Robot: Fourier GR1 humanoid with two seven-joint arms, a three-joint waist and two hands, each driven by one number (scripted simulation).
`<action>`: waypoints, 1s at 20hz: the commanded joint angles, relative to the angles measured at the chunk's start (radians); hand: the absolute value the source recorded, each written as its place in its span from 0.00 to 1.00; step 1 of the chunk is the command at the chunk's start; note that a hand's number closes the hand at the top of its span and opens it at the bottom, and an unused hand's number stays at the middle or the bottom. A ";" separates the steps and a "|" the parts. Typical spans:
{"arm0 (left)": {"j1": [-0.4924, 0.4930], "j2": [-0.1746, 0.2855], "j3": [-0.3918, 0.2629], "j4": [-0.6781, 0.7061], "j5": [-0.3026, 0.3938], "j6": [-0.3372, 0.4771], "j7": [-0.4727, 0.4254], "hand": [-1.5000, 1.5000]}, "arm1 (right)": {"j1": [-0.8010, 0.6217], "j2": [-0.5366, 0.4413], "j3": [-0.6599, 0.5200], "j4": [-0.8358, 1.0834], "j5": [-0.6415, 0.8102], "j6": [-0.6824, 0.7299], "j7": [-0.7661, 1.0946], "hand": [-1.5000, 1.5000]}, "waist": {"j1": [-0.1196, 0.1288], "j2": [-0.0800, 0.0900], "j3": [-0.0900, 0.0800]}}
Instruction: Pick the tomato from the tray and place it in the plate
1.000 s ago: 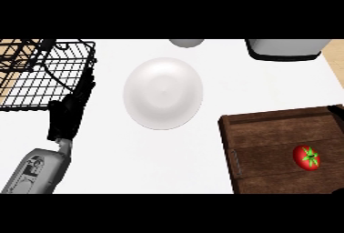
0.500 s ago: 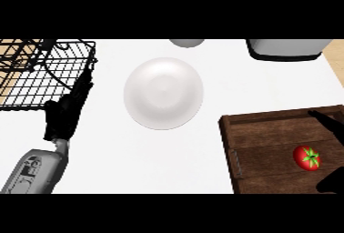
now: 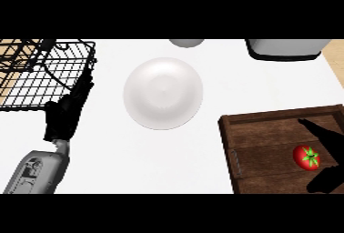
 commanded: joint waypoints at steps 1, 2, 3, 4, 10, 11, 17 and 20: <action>-0.013 0.006 0.059 0.045 0.016 -0.062 -0.021 0.50 | -0.028 -0.015 -0.062 0.059 0.023 0.056 -0.057 0.00 | -0.001 0.000 0.000; 0.042 -0.027 0.014 -0.067 -0.035 -0.017 0.036 0.50 | -0.038 0.040 -0.037 0.094 0.067 0.029 -0.058 0.00 | 0.002 -0.001 0.000; 0.041 -0.021 0.029 -0.082 -0.040 -0.018 0.041 0.50 | -0.054 0.075 -0.032 0.069 0.068 0.039 -0.015 0.00 | 0.002 -0.001 0.000; -0.056 -0.056 0.030 0.110 -0.066 -0.008 -0.046 0.50 | -0.052 0.053 -0.027 0.113 0.101 0.014 -0.058 0.00 | -0.003 0.001 0.000; 0.026 -0.055 0.050 -0.026 -0.051 -0.031 0.010 0.50 | 0.015 0.043 -0.086 0.066 0.150 -0.071 -0.176 1.00 | -0.003 -0.001 0.000; -0.002 -0.044 0.082 0.029 -0.042 -0.064 -0.024 0.50 | -0.080 0.076 -0.079 0.217 0.188 -0.089 -0.224 1.00 | 0.001 0.000 0.000; 0.038 -0.090 0.059 -0.022 -0.084 -0.045 -0.008 0.50 | -0.087 0.152 -0.070 0.210 0.269 -0.160 -0.188 1.00 | 0.002 0.000 0.000; 0.037 -0.083 0.052 0.012 -0.095 -0.049 -0.028 0.50 | -0.177 0.270 0.038 0.144 0.347 -0.135 0.046 1.00 | 0.006 0.001 -0.001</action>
